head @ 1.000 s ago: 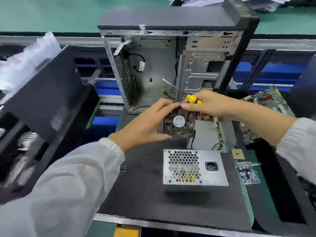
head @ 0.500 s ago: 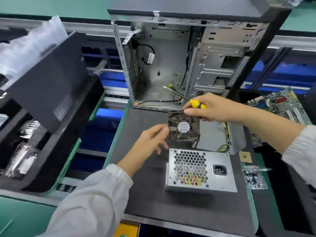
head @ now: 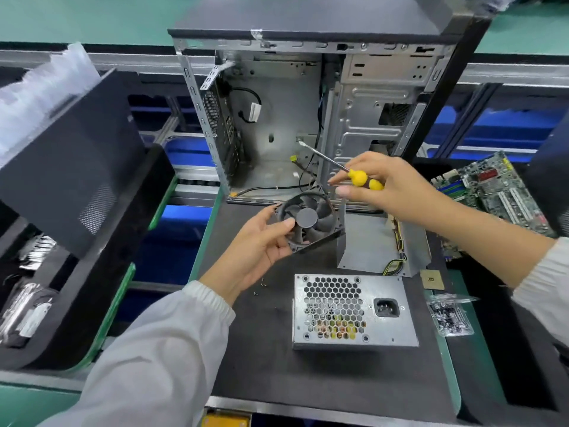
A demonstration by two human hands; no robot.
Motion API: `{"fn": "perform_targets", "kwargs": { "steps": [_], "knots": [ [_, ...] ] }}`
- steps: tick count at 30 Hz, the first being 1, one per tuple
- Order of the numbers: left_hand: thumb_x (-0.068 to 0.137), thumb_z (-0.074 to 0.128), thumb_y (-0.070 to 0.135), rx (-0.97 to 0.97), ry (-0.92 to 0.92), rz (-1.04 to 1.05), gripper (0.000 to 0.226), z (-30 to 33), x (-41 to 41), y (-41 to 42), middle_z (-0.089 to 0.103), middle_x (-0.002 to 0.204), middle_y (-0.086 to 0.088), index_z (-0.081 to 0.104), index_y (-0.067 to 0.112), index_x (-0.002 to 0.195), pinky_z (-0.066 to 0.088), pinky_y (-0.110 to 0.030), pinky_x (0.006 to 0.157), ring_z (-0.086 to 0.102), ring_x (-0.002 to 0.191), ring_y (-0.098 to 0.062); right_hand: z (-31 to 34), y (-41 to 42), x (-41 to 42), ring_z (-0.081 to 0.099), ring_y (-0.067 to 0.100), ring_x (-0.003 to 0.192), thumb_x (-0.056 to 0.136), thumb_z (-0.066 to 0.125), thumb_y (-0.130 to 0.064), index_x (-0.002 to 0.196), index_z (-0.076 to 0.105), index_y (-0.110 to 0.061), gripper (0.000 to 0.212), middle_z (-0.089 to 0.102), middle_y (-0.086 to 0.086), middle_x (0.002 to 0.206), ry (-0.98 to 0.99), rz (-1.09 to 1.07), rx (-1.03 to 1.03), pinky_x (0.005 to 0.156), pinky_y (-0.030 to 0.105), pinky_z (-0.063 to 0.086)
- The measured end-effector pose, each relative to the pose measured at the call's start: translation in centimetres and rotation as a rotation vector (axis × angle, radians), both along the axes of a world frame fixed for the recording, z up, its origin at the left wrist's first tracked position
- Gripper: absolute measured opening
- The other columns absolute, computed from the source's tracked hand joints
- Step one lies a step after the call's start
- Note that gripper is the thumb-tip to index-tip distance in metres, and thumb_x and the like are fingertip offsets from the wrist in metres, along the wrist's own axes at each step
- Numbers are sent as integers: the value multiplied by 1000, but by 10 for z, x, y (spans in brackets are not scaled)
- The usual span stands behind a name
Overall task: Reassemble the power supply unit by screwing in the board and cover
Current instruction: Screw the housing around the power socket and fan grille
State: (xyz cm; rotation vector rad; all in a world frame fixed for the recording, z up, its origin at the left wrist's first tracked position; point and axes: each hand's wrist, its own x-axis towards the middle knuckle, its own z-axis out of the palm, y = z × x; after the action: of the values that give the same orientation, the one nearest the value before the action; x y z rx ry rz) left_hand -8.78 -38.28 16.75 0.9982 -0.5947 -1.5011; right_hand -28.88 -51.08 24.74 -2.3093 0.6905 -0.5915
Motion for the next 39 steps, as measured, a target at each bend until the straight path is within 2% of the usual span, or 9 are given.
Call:
{"fn": "perform_targets", "kwargs": {
  "steps": [4, 8, 12, 15, 18, 22, 29, 34, 39],
  "knots": [
    [80, 59, 3, 209, 345, 40, 30, 15, -6, -2, 71, 95, -26, 58, -9, 108, 60, -28, 58, 74, 77, -31, -2, 5, -4, 42, -1, 119, 73, 66, -54, 116, 59, -51, 44, 45, -12, 124, 182, 198, 19, 95, 8, 35],
    [100, 47, 29, 452, 512, -24, 42, 25, -9, -8, 69, 75, -28, 59, -12, 102, 55, -26, 43, 71, 55, -27, -8, 9, 0, 54, -4, 96, 72, 72, -46, 118, 64, -30, 49, 57, -15, 104, 149, 202, -134, 81, 12, 42],
    [97, 27, 64, 459, -130, -282, 76, 16, -3, -10, 47, 51, 1, 72, 5, 87, 28, -17, 37, 42, 43, -10, 6, -1, -1, 61, 1, 80, 75, 64, -54, 103, 72, -25, 41, 69, -12, 87, 143, 42, -77, 69, 10, 46],
    [94, 33, 66, 299, -534, -46, 63, 14, -1, -15, 53, 67, 1, 71, 16, 98, 34, -20, 51, 46, 60, -11, 20, -18, -5, 53, 4, 57, 80, 64, -50, 97, 72, -28, 29, 66, -8, 71, 302, 76, 56, 52, 12, 40],
    [90, 54, 52, -25, -592, -38, 37, 20, -7, -19, 66, 92, 6, 68, 27, 114, 38, -19, 61, 51, 71, -5, 30, -27, -1, 43, 2, 47, 82, 66, -46, 95, 72, -31, 21, 56, -8, 58, 473, 148, 79, 45, 14, 34],
    [93, 65, 17, -176, -659, -63, 25, 26, -19, -26, 65, 74, 9, 69, 9, 116, 41, -18, 57, 51, 60, 0, 34, -28, 14, 44, 8, 55, 76, 68, -54, 90, 70, -27, 30, 61, 4, 71, 539, 190, 27, 51, 23, 33],
    [91, 66, 14, -158, -619, -126, 8, 19, -17, -27, 68, 73, 7, 73, 13, 97, 44, -18, 53, 49, 53, -1, 24, -22, 26, 41, 6, 50, 77, 67, -54, 90, 68, -17, 40, 56, 7, 66, 450, 205, 77, 46, 16, 31],
    [88, 71, 16, -44, -492, -43, 9, 0, -12, -11, 71, 76, 3, 74, 11, 94, 50, -17, 57, 61, 65, -5, 2, -25, 8, 43, 12, 60, 71, 68, -65, 83, 63, -19, 47, 47, 0, 68, 556, 235, 208, 57, 30, 34],
    [93, 60, 44, 213, -551, 53, 41, -17, -14, 18, 66, 84, -4, 72, 6, 102, 48, -19, 59, 61, 69, -10, -27, -21, 7, 31, 9, 49, 79, 70, -51, 88, 67, -14, 38, 38, -2, 63, 505, 248, 464, 41, 18, 27]
  ]
}}
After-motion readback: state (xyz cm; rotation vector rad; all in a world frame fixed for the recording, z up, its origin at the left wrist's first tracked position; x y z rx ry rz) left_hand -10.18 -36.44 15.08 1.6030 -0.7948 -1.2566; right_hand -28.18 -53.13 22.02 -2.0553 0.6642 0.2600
